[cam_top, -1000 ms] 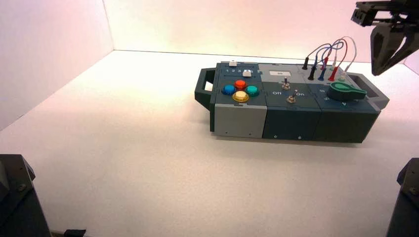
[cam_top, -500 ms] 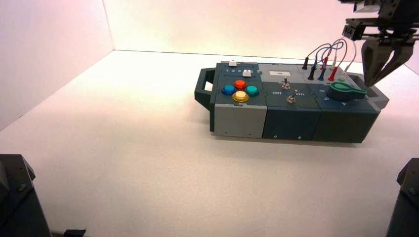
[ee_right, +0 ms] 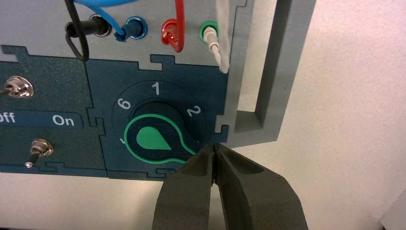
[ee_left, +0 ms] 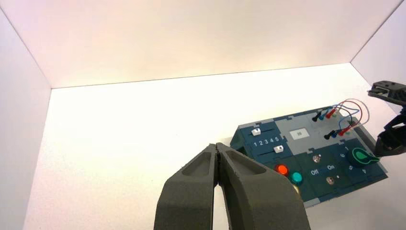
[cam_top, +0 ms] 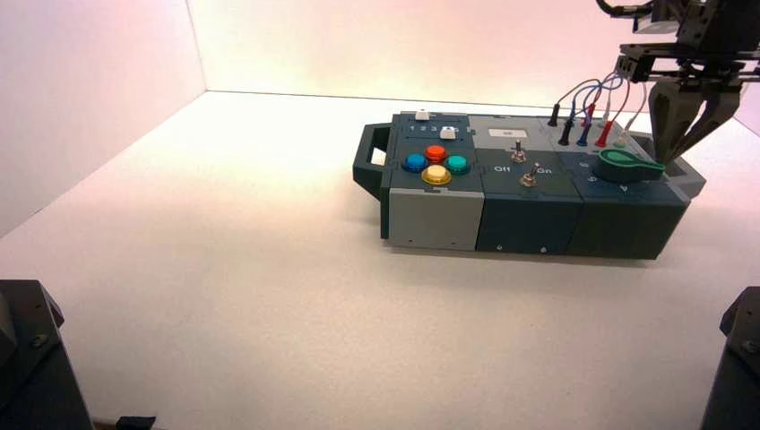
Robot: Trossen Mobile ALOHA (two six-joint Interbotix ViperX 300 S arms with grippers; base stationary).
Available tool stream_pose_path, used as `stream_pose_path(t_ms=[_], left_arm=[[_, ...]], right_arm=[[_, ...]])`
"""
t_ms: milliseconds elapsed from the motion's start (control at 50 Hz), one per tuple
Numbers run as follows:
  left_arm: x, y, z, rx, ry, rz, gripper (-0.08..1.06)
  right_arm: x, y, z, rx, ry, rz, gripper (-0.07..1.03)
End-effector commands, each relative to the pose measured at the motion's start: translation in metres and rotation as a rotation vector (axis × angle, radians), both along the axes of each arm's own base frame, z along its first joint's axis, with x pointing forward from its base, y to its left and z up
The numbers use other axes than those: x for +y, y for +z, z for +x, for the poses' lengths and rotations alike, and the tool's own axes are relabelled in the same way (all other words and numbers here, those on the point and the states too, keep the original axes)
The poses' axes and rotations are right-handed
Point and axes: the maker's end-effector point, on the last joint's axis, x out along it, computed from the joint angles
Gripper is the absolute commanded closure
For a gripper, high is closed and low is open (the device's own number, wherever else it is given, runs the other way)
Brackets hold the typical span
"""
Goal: Turn the knob to position 5.
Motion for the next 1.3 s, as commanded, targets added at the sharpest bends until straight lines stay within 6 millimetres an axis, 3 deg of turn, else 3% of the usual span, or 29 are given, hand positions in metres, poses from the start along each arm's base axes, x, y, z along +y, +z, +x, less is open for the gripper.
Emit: stream_pose_path(t_ms=[20, 1300], left_arm=[[-0.002, 0.015, 0.002, -0.040, -0.005, -0.009, 1.01], [-0.003, 0.017, 0.006, -0.049, -0.003, -0.009, 1.01]], right_arm=[[0.001, 0.006, 0.011, -0.034, 0.012, -0.002, 0.99], [0.016, 0.002, -0.004, 0.057, 0.060, 0.003, 0.99]])
